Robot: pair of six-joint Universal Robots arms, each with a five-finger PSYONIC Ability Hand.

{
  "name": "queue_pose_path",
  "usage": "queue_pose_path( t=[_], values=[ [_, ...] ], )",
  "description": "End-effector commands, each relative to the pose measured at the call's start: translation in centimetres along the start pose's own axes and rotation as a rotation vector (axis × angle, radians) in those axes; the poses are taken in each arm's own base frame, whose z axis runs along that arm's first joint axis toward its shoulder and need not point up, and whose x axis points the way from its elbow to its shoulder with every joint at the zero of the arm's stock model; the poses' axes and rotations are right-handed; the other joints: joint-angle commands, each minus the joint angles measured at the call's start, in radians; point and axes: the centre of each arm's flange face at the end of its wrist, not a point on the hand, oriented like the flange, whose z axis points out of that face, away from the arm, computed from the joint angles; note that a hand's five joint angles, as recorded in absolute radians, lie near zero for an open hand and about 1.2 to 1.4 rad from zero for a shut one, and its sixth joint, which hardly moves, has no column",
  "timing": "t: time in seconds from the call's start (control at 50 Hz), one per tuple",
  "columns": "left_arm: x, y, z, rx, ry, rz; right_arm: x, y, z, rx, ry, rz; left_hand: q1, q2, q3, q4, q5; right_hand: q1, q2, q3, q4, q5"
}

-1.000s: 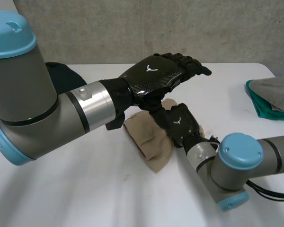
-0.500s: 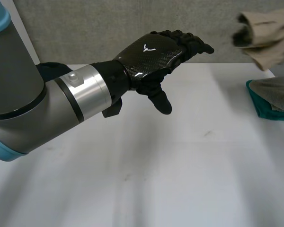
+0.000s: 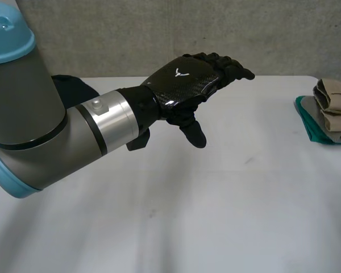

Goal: Fold the laundry.

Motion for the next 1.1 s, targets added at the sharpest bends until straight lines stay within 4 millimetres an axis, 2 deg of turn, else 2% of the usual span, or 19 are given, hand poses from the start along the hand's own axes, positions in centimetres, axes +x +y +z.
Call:
queue_pose_path(
  t=[0.02, 0.12, 0.18, 0.3, 0.38, 0.4, 0.48, 0.54, 0.56, 0.58, 0.62, 0.64, 0.72, 0.78, 0.8, 0.96, 1.04, 1.08, 1.1],
  values=[
    [0.7, -0.3, -0.1, 0.006, 0.013, 0.003, 3.0, -7.3, -3.2, -0.001, -0.002, 0.016, -0.012, -0.035, -0.022, -0.025, -0.047, -0.054, -0.039, -0.037, -0.038, -0.048],
    [0.7, -0.4, -0.2, 0.006, 0.012, 0.003, 6.3, -9.6, -5.6, -0.125, 0.058, 0.02, -0.012, -0.035, -0.022, -0.025, -0.047, -0.054, -0.039, -0.037, -0.038, -0.048],
    [0.7, -0.6, -0.2, 0.011, 0.012, 0.005, 10.1, -11.0, -6.8, -0.222, 0.2, -0.087, -0.012, -0.035, -0.022, -0.025, -0.047, -0.054, -0.039, -0.037, -0.038, -0.048],
    [0.2, -2.2, -0.1, 0.062, -0.021, 0.013, 13.6, -15.6, -6.7, -0.214, 0.46, -0.338, -0.012, -0.035, -0.022, -0.025, -0.047, -0.054, -0.039, -0.037, -0.038, -0.048],
    [-1.7, -5.2, -0.1, 0.168, -0.159, 0.002, 8.3, -21.1, -4.6, 0.065, 0.402, -0.304, -0.012, -0.035, -0.022, -0.025, -0.047, -0.054, -0.039, -0.037, -0.038, -0.048],
    [-2.2, -6.0, -0.2, 0.198, -0.197, 0.002, 5.8, -23.1, -4.4, 0.169, 0.349, -0.258, -0.012, -0.035, -0.022, -0.025, -0.047, -0.054, -0.039, -0.037, -0.038, -0.048],
    [-6.2, -9.1, -1.9, 0.326, -0.467, 0.024, 0.3, -25.8, -6.1, 0.334, 0.18, -0.167, -0.012, -0.035, -0.022, -0.025, -0.047, -0.054, -0.039, -0.037, -0.038, -0.048],
    [-12.5, -8.8, -4.7, 0.318, -0.761, 0.078, -3.4, -26.3, -7.7, 0.397, 0.053, -0.129, -0.012, -0.035, -0.022, -0.025, -0.047, -0.054, -0.039, -0.037, -0.038, -0.048],
    [-14.0, -8.4, -5.5, 0.3, -0.827, 0.1, -6.1, -26.2, -8.9, 0.423, -0.036, -0.109, -0.012, -0.035, -0.022, -0.025, -0.047, -0.054, -0.039, -0.037, -0.038, -0.048],
    [-16.5, -7.6, -6.9, 0.243, -0.921, 0.166, -7.5, -25.8, -9.6, 0.419, -0.08, -0.1, -0.012, -0.035, -0.022, -0.025, -0.047, -0.054, -0.039, -0.037, -0.038, -0.048],
    [-18.5, -6.2, -7.6, 0.166, -0.971, 0.229, -10.2, -24.8, -10.8, 0.406, -0.157, -0.082, -0.012, -0.035, -0.022, -0.025, -0.047, -0.054, -0.039, -0.037, -0.038, -0.048],
    [-19.6, -5.0, -7.8, 0.113, -0.994, 0.263, -13.1, -24.0, -12.2, 0.388, -0.24, -0.058, -0.012, -0.035, -0.022, -0.025, -0.047, -0.054, -0.039, -0.037, -0.038, -0.048],
    [-26.2, 3.7, -8.8, -0.231, -1.071, 0.463, -18.3, -21.4, -15.7, 0.301, -0.393, -0.023, -0.012, -0.035, -0.022, -0.025, -0.047, -0.054, -0.039, -0.037, -0.038, -0.048],
    [-29.7, 7.9, -9.7, -0.342, -1.102, 0.56, -20.2, -19.3, -17.6, 0.236, -0.455, -0.029, -0.012, -0.035, -0.022, -0.025, -0.047, -0.054, -0.039, -0.037, -0.038, -0.048],
    [-32.1, 11.8, -10.5, -0.417, -1.116, 0.617, -20.5, -18.7, -17.9, 0.219, -0.463, -0.034, -0.012, -0.035, -0.022, -0.025, -0.047, -0.054, -0.039, -0.037, -0.038, -0.048],
    [-37.7, 23.8, -11.6, -0.462, -1.1, 0.791, -21.8, -15.5, -20.1, 0.124, -0.515, -0.095, -0.012, -0.035, -0.022, -0.025, -0.047, -0.054, -0.039, -0.037, -0.038, -0.048],
    [-39.0, 26.5, -12.3, -0.459, -1.106, 0.799, -21.9, -14.4, -20.7, 0.091, -0.525, -0.111, 0.047, 0.024, 0.037, 0.034, 0.012, -0.054, -0.039, -0.037, -0.038, -0.048],
    [-39.2, 26.4, -12.4, -0.449, -1.113, 0.805, -22.0, -14.2, -20.9, 0.082, -0.53, -0.11, 0.392, 0.369, 0.382, 0.379, 0.357, -0.054, -0.039, -0.037, -0.038, -0.048],
    [-39.2, 26.3, -12.2, -0.438, -1.115, 0.807, -22.1, -13.9, -21.1, 0.071, -0.535, -0.108, 0.726, 0.702, 0.716, 0.712, 0.69, -0.054, -0.039, -0.037, -0.038, -0.048]
  ],
)
